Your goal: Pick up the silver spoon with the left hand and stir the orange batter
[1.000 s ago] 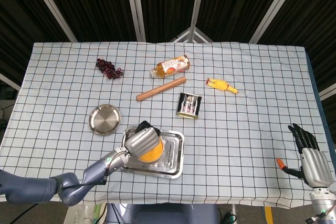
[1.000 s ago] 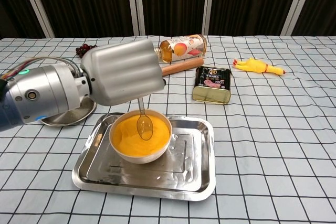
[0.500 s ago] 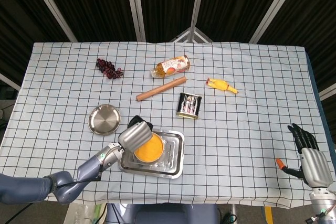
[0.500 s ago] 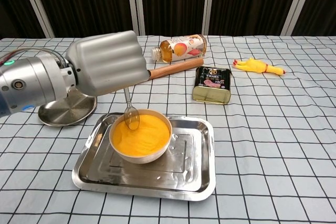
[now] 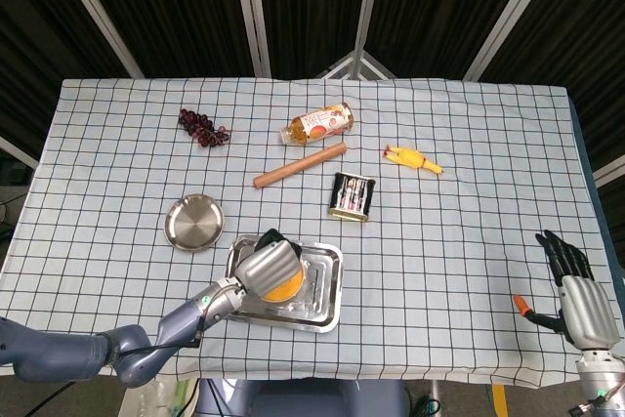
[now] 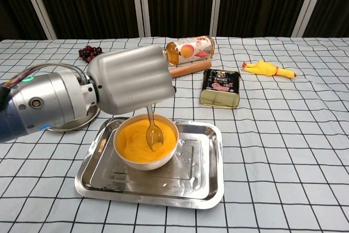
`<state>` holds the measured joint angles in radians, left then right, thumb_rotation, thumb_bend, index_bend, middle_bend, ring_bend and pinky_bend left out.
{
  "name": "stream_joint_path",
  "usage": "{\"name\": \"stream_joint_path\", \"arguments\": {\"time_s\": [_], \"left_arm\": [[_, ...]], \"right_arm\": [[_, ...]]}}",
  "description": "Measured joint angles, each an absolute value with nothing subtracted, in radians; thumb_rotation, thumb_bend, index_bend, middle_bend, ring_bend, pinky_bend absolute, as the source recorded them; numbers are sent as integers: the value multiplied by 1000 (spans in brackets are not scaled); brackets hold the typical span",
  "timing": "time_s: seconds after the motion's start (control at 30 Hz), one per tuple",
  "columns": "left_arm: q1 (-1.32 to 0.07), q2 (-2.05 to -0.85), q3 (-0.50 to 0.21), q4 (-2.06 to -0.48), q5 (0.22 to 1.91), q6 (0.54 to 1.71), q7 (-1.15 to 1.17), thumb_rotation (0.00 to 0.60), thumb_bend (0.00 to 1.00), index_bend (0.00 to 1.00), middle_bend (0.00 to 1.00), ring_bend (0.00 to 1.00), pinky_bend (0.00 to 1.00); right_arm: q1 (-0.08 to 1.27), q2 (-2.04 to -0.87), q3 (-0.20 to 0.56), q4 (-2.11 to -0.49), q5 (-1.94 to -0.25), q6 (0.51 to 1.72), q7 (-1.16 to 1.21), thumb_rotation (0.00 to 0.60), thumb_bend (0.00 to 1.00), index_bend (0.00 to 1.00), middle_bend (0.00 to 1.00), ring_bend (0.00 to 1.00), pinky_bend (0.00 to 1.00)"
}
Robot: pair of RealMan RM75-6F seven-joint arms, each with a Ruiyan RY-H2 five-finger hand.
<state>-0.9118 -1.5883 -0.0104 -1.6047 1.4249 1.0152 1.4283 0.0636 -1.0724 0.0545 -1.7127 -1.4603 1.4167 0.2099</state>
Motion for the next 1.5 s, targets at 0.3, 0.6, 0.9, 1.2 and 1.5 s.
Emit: {"name": "stream_joint_path", "arguments": {"time_s": [0.3,0.6,0.9,1.2,1.5], "left_arm": [[-900,-1568,-12,-1598,1385,1012,1460,600,572,790,1000,1000,1000],[-891,-1532,-11,-1608,1379,1024,1460,600,572,790,1000,1000,1000],[-897,-1512,-20,-1616,1427,1040,1417,600,572,790,1000,1000,1000],[-912,-1494,-17,-1603,1417,995,1433,600,572,791,1000,1000,1000],[-919,-1503,-4,-1582,1416,972,1453,600,571,791,1000,1000,1000]], "right_arm": [[64,-1072,53,-1713,-1463,1415,209,600,339,0,0,0,0],[65,-1074,52,-1713,-1462,1414,202,600,339,0,0,0,0],[64,-1074,52,-1715,-1464,1416,206,600,339,0,0,0,0],[64,-1073,52,-1715,-1462,1415,210,600,339,0,0,0,0],[64,-1073,52,-1715,-1462,1414,210,600,339,0,0,0,0]]}}
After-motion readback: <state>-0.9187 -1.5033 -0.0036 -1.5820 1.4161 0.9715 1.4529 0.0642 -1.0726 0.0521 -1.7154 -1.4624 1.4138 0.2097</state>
